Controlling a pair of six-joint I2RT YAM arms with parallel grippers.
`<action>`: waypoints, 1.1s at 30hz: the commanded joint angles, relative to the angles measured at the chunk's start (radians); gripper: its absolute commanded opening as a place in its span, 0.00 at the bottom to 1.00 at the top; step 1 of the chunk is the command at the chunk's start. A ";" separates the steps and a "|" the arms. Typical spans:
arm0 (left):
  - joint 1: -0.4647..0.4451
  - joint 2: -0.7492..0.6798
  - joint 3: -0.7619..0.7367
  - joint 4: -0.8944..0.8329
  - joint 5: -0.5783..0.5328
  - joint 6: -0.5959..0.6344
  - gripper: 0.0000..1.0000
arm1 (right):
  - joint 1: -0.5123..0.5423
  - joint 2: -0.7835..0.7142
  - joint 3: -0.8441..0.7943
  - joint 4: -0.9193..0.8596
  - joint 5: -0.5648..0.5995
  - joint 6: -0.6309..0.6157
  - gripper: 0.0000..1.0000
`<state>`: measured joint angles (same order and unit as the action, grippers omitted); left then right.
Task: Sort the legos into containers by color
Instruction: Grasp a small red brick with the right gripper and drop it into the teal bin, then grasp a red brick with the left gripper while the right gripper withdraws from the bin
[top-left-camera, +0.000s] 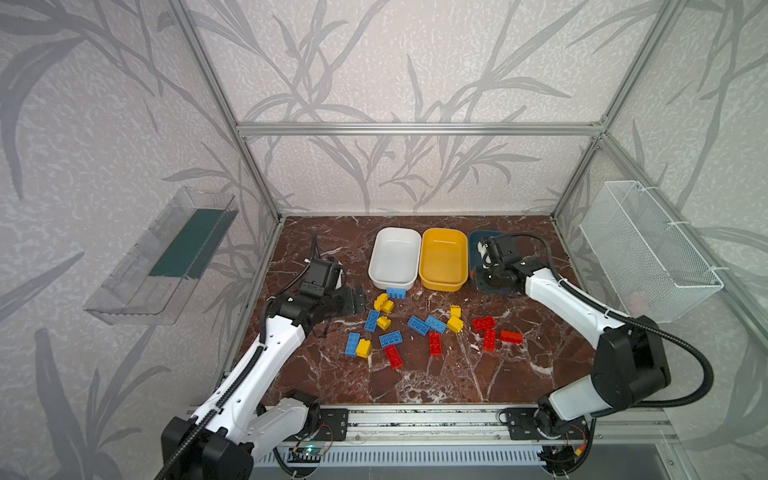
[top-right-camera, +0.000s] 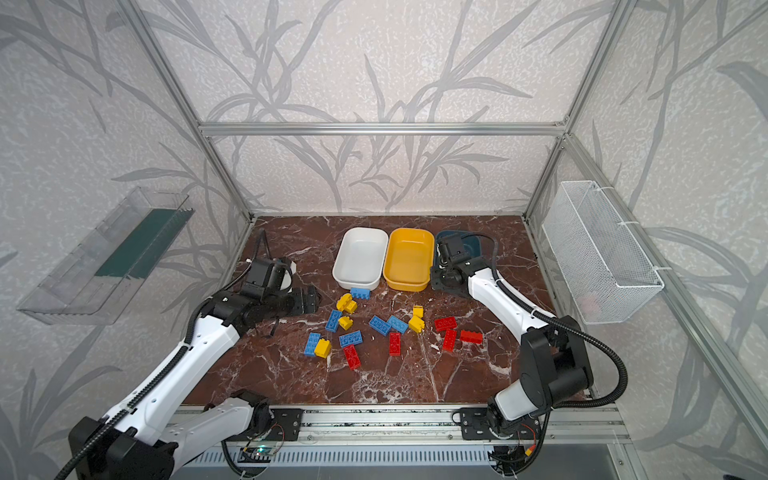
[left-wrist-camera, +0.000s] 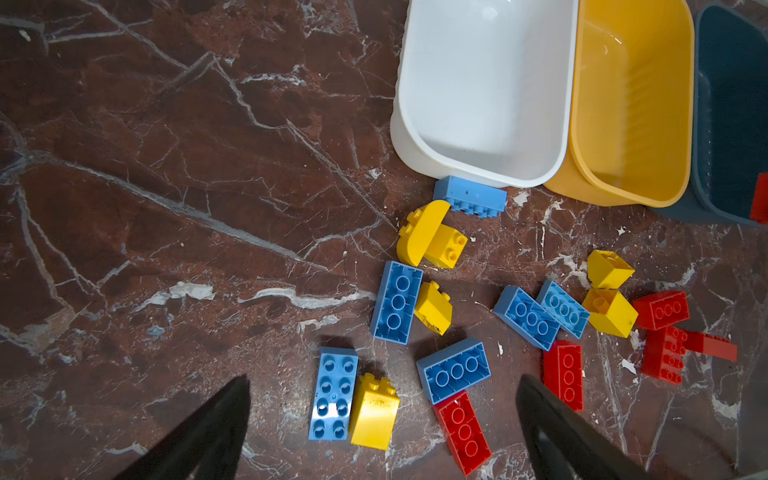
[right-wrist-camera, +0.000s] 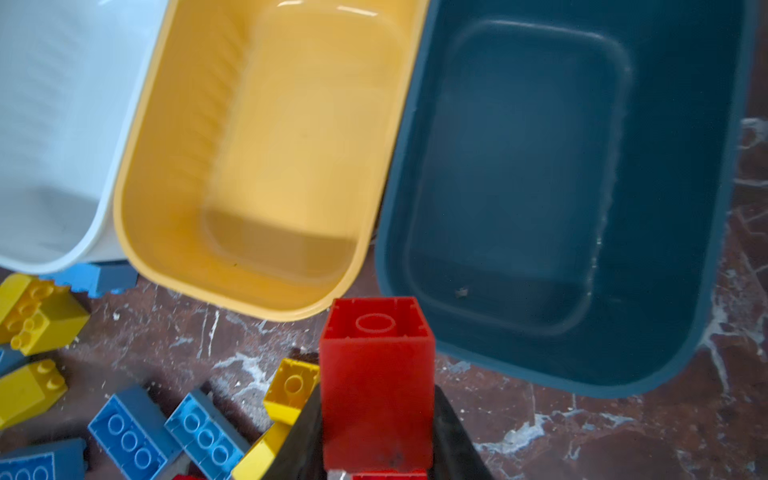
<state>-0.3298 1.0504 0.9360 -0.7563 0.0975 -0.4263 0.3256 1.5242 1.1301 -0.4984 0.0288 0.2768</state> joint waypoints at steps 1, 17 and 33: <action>-0.034 -0.006 0.000 -0.028 -0.046 0.024 0.97 | -0.058 -0.007 -0.005 0.082 -0.035 0.044 0.23; -0.206 0.049 0.027 -0.076 -0.165 0.026 0.91 | -0.159 0.111 0.055 0.110 -0.070 0.044 0.63; -0.570 0.175 0.017 -0.152 -0.278 -0.278 0.78 | -0.069 -0.201 -0.225 0.315 0.006 0.129 0.72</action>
<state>-0.8566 1.2003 0.9638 -0.8757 -0.1383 -0.5850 0.2234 1.3792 0.9531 -0.2535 -0.0082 0.3737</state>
